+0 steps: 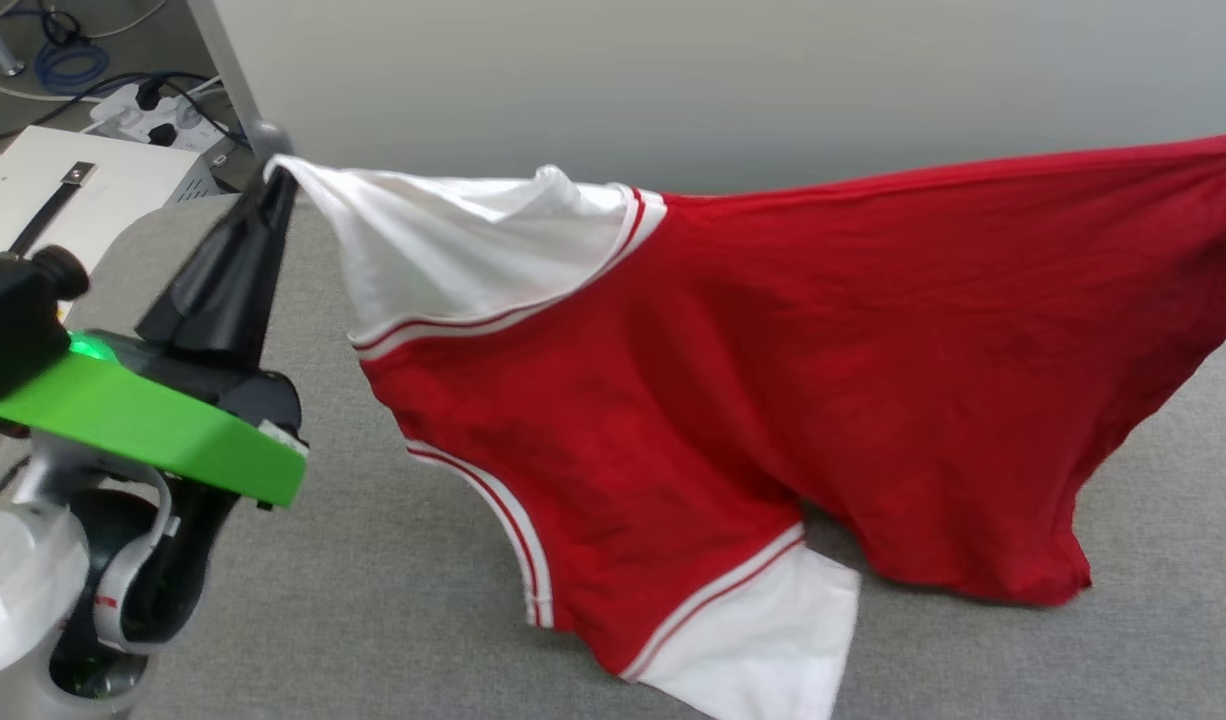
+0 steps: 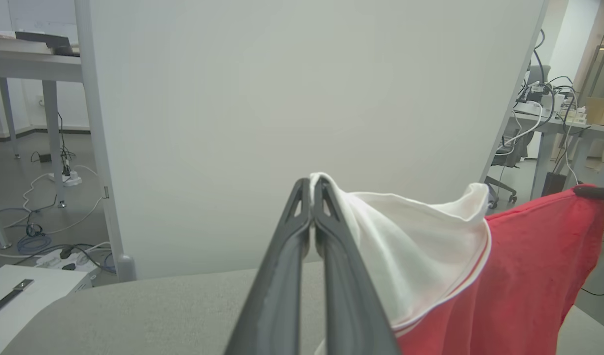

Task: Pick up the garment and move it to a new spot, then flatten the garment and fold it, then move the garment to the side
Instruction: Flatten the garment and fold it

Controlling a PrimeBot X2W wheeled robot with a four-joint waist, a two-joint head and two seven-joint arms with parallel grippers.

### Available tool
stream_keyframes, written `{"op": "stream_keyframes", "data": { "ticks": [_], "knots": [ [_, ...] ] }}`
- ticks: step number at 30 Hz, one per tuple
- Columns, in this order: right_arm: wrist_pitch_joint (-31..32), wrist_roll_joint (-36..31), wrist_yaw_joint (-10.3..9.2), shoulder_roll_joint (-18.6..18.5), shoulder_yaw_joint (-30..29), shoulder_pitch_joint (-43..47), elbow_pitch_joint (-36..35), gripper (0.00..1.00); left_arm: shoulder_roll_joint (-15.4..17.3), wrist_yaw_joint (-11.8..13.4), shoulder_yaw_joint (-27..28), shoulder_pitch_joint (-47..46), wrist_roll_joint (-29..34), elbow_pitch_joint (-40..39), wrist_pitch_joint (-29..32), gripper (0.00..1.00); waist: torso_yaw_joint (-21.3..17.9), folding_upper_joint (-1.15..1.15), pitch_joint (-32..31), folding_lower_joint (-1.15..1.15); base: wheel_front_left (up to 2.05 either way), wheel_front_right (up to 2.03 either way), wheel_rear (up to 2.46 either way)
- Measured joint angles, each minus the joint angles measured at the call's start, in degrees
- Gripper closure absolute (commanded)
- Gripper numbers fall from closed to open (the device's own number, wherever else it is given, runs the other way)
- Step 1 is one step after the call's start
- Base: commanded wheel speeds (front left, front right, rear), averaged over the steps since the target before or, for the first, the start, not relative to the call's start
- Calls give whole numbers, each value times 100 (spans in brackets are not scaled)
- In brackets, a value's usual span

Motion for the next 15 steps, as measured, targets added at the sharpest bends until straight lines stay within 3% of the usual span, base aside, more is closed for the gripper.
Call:
{"op": "stream_keyframes", "data": {
  "ticks": [10, 15],
  "knots": [
    [-114, 153, 0, 24, -51, -473, -469, 100, 231, 13, 416, -1033, 97, -15, -11, 100, -315, 0, 159, 0, 0, 0, 0],
    [-403, 174, 0, -79, -34, -942, -488, 100, 494, -269, 434, -1987, 267, 348, 216, 100, -414, 0, 515, 0, 0, 0, 0]
  ]
}}
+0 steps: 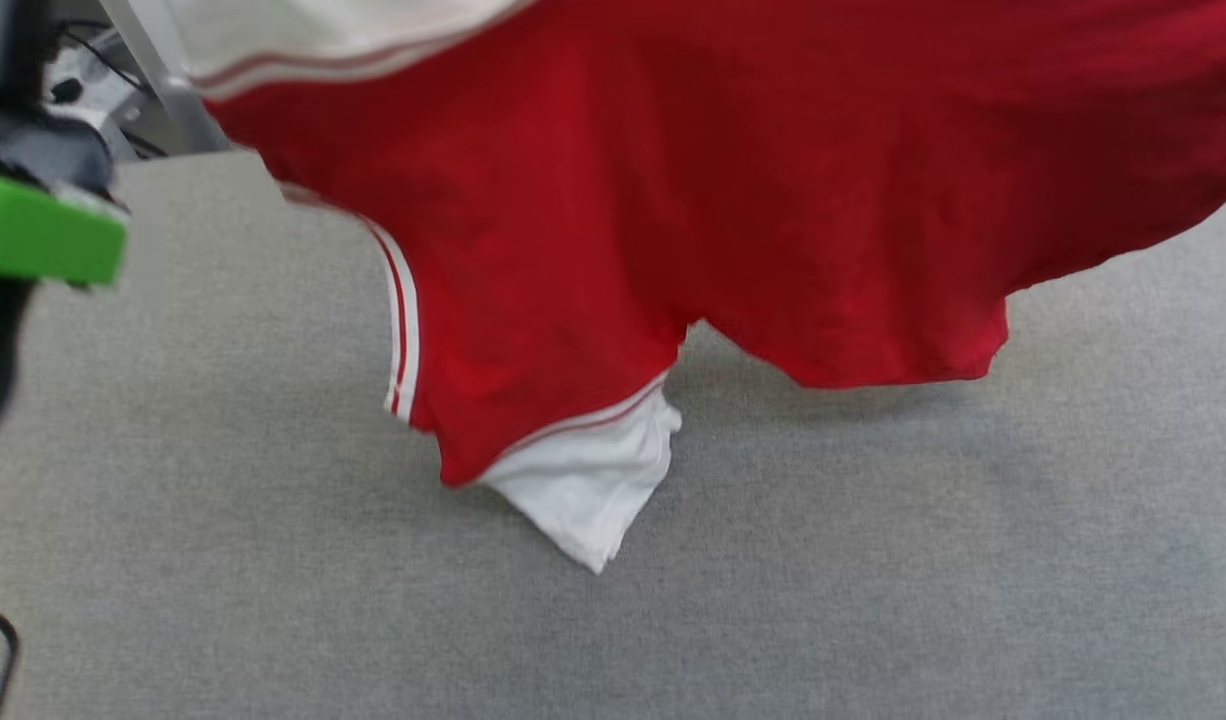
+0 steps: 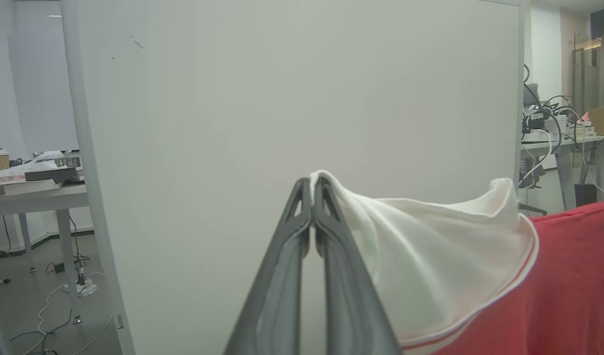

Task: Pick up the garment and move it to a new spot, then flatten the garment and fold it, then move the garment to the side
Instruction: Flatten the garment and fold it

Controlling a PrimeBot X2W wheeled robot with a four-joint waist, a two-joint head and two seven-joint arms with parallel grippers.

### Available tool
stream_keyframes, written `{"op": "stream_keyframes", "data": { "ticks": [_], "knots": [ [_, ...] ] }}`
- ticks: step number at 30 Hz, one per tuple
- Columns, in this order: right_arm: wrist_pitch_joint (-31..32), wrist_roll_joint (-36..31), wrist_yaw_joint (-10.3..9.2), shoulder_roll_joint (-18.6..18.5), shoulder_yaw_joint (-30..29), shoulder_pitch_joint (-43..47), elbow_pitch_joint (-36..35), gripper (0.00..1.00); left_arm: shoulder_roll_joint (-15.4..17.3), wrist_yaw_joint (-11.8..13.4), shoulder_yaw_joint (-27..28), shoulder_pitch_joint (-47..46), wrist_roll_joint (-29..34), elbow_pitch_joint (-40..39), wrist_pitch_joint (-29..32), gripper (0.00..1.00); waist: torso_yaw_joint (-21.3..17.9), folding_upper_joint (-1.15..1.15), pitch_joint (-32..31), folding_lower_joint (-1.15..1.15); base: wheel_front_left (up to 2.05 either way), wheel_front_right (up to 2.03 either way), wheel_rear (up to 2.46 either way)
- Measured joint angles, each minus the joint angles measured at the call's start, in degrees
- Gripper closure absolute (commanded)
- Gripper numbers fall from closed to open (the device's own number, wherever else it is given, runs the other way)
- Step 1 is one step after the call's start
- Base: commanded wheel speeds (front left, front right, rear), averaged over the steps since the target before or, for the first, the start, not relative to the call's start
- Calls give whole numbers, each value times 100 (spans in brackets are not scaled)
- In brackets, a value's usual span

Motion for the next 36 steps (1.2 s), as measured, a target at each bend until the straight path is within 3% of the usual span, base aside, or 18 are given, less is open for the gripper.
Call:
{"op": "stream_keyframes", "data": {
  "ticks": [9, 17, 23, 28, 36],
  "knots": [
    [-651, -188, 1, -121, 145, -1112, 367, 100, 405, -594, -43, -1751, 354, 827, 223, 100, -91, 0, 792, 0, 0, 0, 0],
    [-1280, -479, 9, 22, 386, -2588, 1417, 100, 446, -1315, -521, -3900, 935, 2197, 437, 100, -191, 0, 1722, 1, 0, 0, 0],
    [-2004, -893, 10, 283, 553, -3723, 2377, 100, 107, -1611, -934, -5600, 1496, 3548, 388, 100, -278, 0, 2380, 2, 0, 0, 0],
    [-2764, -1256, 11, 427, 570, -4531, 3287, 100, -311, -1697, -1181, -6786, 1917, 4635, -134, 100, -363, 0, 2860, 2, 0, 0, 0],
    [-3987, -1637, 49, 594, 554, -5042, 4400, 100, -871, -1712, -1400, -7361, 2178, 5918, -1251, 100, -407, 0, 3351, 2, 0, 0, 0]
  ]
}}
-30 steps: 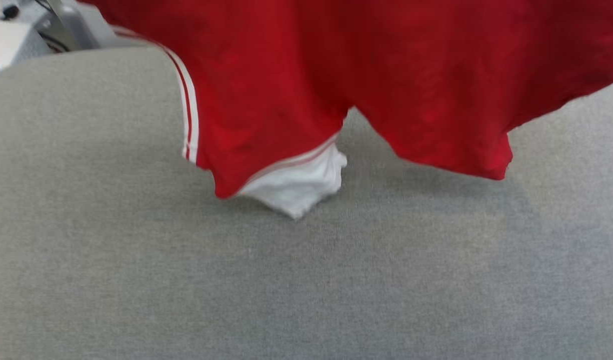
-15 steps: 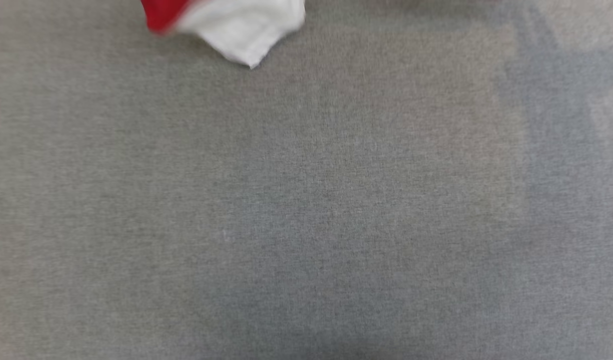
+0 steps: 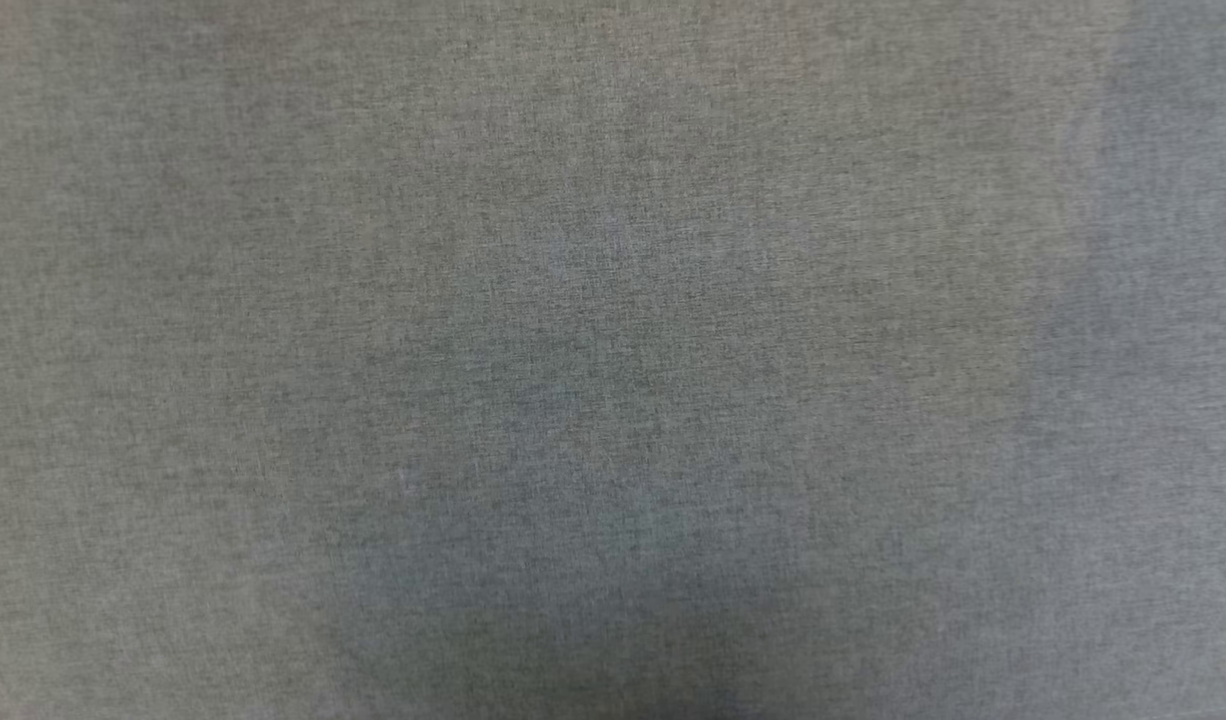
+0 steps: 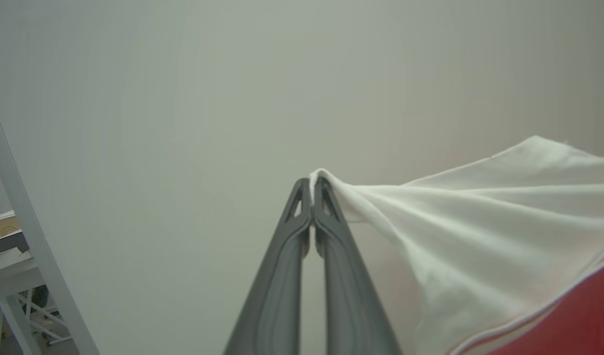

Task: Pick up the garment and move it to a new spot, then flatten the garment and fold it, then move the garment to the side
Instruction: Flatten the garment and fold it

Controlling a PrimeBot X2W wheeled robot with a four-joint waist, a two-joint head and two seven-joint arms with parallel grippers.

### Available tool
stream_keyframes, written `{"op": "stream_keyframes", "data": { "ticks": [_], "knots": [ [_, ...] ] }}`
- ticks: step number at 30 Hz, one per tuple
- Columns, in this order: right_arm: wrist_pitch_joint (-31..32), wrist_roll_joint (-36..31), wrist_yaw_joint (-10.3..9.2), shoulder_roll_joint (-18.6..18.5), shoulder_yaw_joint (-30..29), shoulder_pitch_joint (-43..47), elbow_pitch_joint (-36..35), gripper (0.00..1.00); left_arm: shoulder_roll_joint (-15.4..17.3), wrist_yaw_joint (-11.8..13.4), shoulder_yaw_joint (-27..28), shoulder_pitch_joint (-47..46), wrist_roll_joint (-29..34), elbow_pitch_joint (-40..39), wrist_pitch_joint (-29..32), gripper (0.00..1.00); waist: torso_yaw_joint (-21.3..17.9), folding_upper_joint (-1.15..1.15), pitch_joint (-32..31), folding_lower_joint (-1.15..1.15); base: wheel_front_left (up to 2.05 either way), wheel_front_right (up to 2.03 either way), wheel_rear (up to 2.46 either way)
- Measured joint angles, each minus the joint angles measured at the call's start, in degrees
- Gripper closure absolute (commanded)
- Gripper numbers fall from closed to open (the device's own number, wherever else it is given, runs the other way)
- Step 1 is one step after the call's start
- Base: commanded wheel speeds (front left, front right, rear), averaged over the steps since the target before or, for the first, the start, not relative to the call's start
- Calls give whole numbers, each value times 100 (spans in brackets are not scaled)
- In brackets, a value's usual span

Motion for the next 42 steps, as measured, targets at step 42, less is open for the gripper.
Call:
{"op": "stream_keyframes", "data": {
  "ticks": [42],
  "knots": [
    [-289, 2750, -7, -676, 2893, 5995, -342, 100, -272, 824, -400, 9028, -1537, -1984, -632, 100, 617, 0, -2682, -2, 0, 0, 0]
  ]
}}
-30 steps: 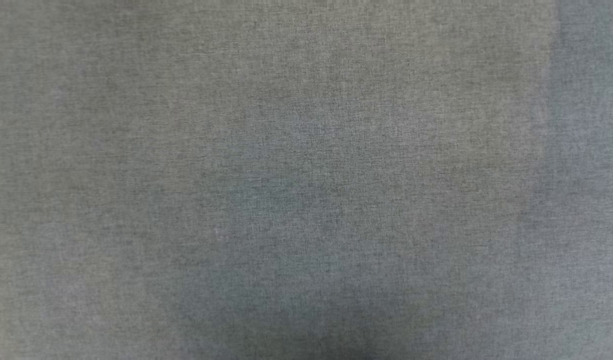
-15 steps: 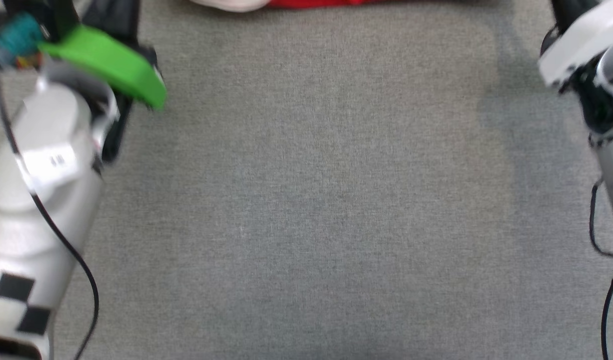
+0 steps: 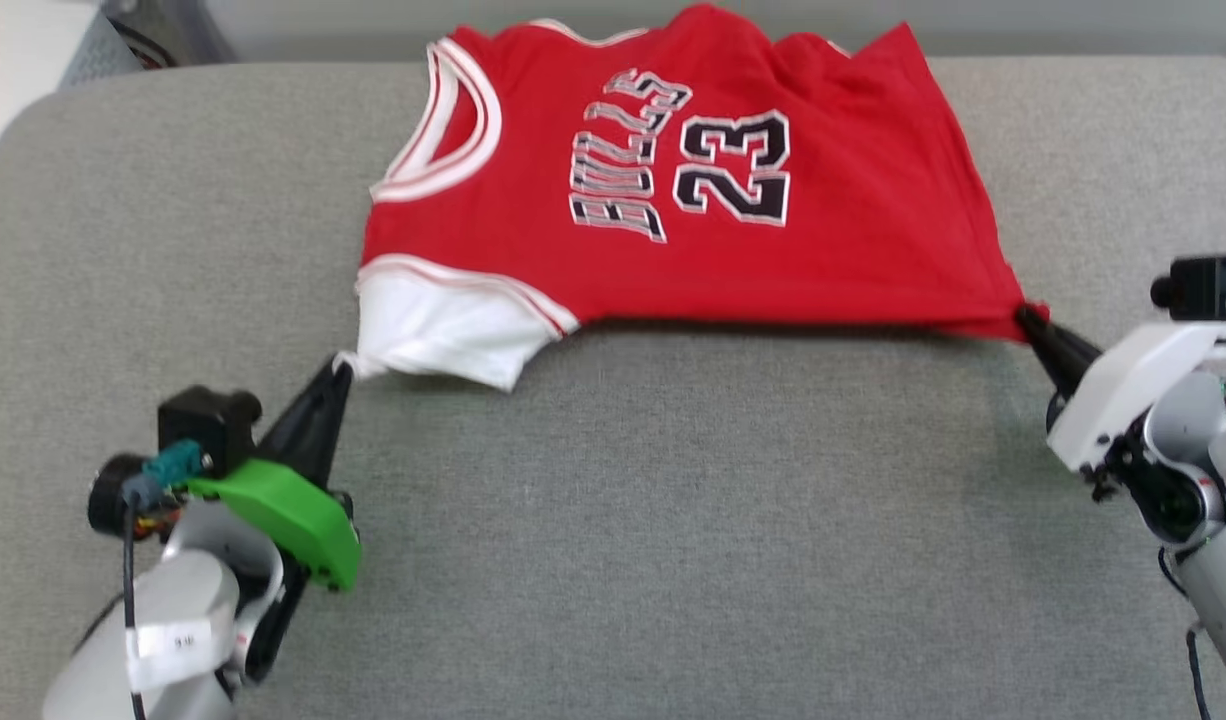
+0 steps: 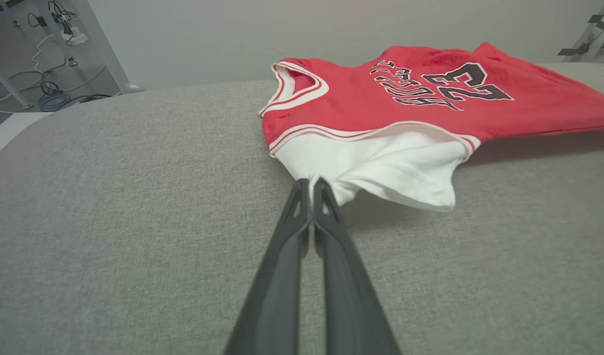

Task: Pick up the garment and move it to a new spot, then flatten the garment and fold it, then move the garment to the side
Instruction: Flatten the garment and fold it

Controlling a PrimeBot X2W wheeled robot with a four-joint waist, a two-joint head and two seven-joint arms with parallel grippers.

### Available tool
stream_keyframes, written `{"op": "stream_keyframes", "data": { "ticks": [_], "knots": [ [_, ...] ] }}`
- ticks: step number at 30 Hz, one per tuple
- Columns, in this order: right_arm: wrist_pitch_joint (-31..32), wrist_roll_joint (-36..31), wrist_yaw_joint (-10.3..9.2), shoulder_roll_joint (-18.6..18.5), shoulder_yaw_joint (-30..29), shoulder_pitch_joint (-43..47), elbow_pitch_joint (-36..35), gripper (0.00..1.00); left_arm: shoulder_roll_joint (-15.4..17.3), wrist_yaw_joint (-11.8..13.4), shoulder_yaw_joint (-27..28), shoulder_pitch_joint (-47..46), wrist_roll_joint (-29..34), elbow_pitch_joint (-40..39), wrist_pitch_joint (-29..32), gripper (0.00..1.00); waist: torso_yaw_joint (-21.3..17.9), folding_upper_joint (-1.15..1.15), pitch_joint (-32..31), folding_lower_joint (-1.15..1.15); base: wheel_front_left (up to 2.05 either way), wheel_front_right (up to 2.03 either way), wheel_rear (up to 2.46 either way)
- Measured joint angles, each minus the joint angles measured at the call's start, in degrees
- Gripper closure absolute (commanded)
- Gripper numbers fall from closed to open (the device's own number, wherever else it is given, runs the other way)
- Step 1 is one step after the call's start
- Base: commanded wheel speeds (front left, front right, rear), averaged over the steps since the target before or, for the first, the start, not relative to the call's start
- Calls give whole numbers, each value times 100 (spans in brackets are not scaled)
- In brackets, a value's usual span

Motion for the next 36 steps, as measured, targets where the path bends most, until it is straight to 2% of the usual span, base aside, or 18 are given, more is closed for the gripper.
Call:
{"op": "stream_keyframes", "data": {
  "ticks": [2, 11, 21, 30, 36],
  "knots": [
    [92, 270, 0, -56, -52, 462, -15, 100, 142, 46, -142, 500, -66, -330, 237, 100, 58, 0, -295, 0, 0, 0, 0],
    [510, 829, 0, -269, -310, 1521, -372, 100, 539, 145, -325, 1488, -314, -1160, 648, 100, 144, 0, -923, 0, 0, 0, 0],
    [1256, 1103, 0, -612, -691, 2722, -1148, 100, 1021, 215, -438, 2427, -715, -2059, 1080, 100, 178, 0, -1492, 0, 0, 0, 0],
    [1907, 1098, 0, -734, -1288, 3707, -1924, 100, 1407, 196, -639, 3058, -1013, -2770, 1521, 100, 178, 0, -1760, 0, 0, 0, 0],
    [2165, 958, -1, -622, -1826, 3902, -2505, 100, 1513, 200, -455, 3036, -1011, -2977, 1378, 100, 178, 0, -1625, 0, 0, 0, 0]
  ]
}}
